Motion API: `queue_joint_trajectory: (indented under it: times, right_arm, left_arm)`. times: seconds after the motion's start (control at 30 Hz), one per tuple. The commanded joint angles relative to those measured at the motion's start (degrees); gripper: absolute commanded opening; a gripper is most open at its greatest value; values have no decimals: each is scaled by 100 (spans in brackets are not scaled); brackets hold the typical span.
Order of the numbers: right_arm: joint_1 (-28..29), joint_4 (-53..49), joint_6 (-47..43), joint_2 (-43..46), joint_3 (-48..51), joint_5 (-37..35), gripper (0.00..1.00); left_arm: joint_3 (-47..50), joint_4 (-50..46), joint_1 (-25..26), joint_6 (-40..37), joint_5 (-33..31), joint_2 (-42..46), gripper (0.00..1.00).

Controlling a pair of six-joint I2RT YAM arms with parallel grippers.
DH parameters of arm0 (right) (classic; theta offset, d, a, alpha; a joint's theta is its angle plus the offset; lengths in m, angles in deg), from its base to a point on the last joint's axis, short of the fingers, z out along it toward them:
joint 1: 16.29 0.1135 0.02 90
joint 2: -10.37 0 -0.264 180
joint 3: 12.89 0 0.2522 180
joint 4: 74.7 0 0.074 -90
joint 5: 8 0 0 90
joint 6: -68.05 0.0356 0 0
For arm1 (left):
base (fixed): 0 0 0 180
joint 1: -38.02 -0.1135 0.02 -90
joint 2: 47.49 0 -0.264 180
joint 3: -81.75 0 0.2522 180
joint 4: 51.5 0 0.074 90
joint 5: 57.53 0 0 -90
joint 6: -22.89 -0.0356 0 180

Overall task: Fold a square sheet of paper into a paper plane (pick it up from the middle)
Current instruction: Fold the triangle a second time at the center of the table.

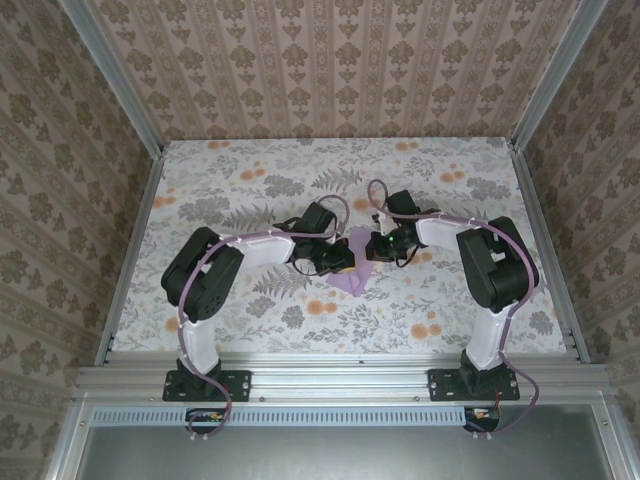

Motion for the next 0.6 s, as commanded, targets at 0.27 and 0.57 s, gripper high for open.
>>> queue_joint_trajectory:
  times: [0.27,0.57]
  right_arm:
    - [86,-103,-60,-165,-48,8,9]
    - [104,-79,-50,-186,-47,33,8]
  left_arm:
    - [-448,-220,61,-151,49,-407,2]
    - [-570,-235,72,-165,-30,-581,1]
